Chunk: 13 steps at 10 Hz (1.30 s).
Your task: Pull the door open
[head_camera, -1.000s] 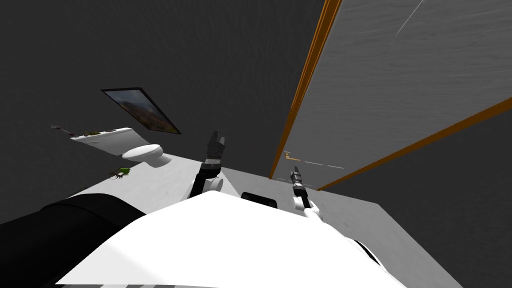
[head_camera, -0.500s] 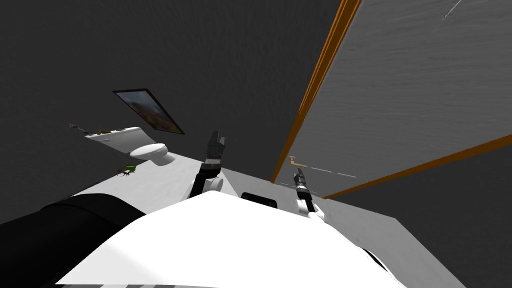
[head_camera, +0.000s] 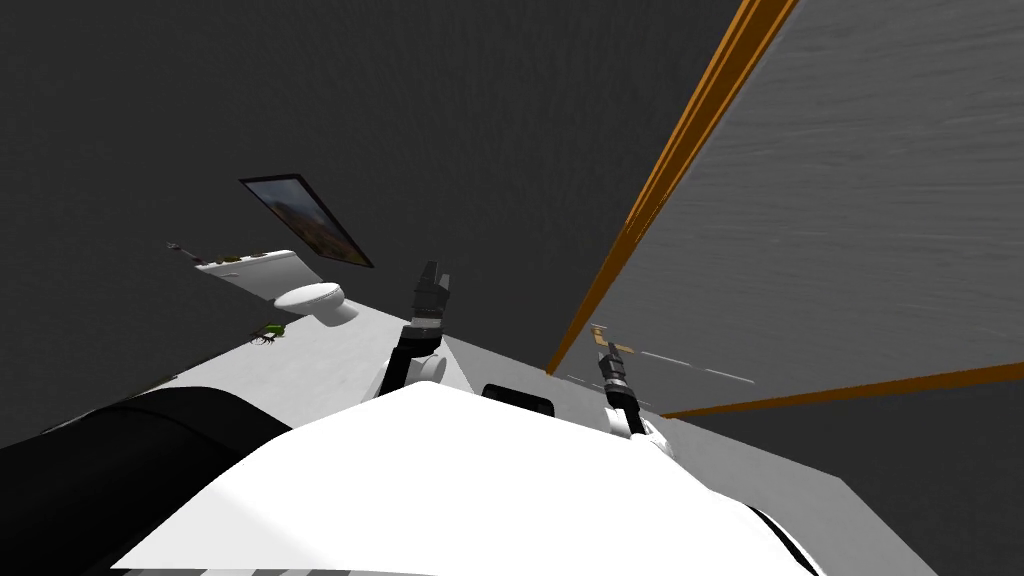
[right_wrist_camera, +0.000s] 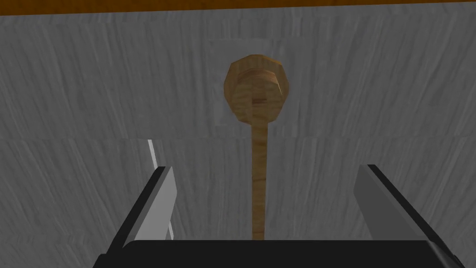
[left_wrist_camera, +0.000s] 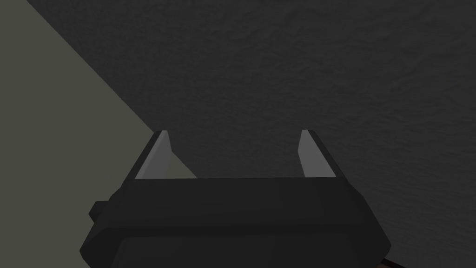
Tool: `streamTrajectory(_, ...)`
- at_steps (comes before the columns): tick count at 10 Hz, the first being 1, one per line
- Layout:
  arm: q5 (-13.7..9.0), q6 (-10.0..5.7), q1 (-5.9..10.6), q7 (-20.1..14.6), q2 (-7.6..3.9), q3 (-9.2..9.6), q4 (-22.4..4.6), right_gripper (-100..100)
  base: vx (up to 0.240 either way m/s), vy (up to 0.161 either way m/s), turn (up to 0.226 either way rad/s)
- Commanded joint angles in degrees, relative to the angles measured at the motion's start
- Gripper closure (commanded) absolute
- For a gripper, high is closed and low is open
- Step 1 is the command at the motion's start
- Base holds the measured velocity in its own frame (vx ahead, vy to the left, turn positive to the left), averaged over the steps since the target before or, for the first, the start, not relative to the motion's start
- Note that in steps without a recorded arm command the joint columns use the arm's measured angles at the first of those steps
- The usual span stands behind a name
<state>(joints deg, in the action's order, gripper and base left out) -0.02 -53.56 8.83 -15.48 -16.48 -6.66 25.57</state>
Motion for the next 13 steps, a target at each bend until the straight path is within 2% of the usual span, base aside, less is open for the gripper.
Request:
streamTrajectory(1,-0.40,-0.50,-1.57,-1.06,-1.10,-0.47,0.80,-100,0.181,0.006,0.149)
streamTrajectory(2,-0.40,-0.50,-1.57,-1.06,-1.10,-0.47,0.80,-100,0.117,-0.008,0.019)
streamTrajectory(3,-0.71,-1.00,-2.10,-1.73,-1.97,-0.83,0.50,-100,0.138,-0.020,0.089)
streamTrajectory(4,-0.55,-0.40,-2.09,-1.32,-1.48,-0.65,1.22,-100,0.072,-0.015,0.025)
streamTrajectory(5,-0.55,-0.40,-2.09,-1.32,-1.48,-0.65,1.22,100,-0.011,0.002,-0.021)
streamTrajectory(10,-0.55,-0.40,-2.09,-1.32,-1.48,-0.65,1.22,100,-0.013,0.002,-0.001)
streamTrajectory(13,0.60,-2.32,-3.40,-3.37,-2.74,0.80,1.26,100,-0.162,-0.040,0.101)
